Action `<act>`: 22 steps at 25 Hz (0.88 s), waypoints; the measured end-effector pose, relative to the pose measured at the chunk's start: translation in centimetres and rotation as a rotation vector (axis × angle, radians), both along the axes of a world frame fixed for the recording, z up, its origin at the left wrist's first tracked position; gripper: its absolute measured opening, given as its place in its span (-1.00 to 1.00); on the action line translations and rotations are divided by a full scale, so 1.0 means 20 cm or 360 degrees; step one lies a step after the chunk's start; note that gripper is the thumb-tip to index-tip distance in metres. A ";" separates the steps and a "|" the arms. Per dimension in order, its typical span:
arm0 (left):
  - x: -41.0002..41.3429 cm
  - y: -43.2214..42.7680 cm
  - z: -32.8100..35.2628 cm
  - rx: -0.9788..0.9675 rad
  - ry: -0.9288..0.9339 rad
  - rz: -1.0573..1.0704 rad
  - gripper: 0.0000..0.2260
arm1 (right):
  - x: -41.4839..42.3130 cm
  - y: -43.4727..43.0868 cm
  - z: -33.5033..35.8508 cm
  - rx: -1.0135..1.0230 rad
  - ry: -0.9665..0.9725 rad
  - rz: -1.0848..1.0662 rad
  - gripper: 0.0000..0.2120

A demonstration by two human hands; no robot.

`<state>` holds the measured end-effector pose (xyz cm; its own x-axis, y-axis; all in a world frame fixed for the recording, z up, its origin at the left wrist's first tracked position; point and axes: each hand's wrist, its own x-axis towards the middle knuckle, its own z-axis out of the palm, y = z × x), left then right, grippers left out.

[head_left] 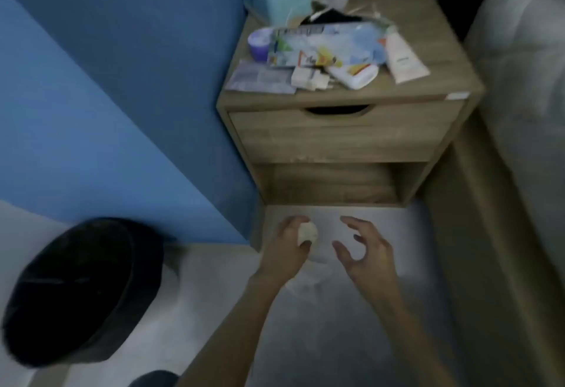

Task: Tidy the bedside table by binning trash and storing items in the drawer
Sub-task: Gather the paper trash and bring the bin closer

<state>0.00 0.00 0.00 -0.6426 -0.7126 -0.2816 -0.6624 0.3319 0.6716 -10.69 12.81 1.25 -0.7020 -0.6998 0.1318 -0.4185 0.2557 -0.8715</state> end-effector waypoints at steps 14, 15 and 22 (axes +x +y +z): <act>-0.07 -0.22 -1.15 -0.0195 -0.0229 -0.0106 -0.61 | 0.22 -0.26 -1.51 0.0995 0.0289 0.0781 -0.50; -0.07 -0.22 -1.16 -0.0208 -0.0198 -0.0060 -0.65 | 0.21 -0.27 -1.51 0.0913 0.0285 0.0738 -0.68; -0.07 -0.26 -1.04 -0.0301 -0.0034 0.0139 -0.68 | 0.06 -0.34 -1.30 0.0486 0.0274 0.0586 -0.89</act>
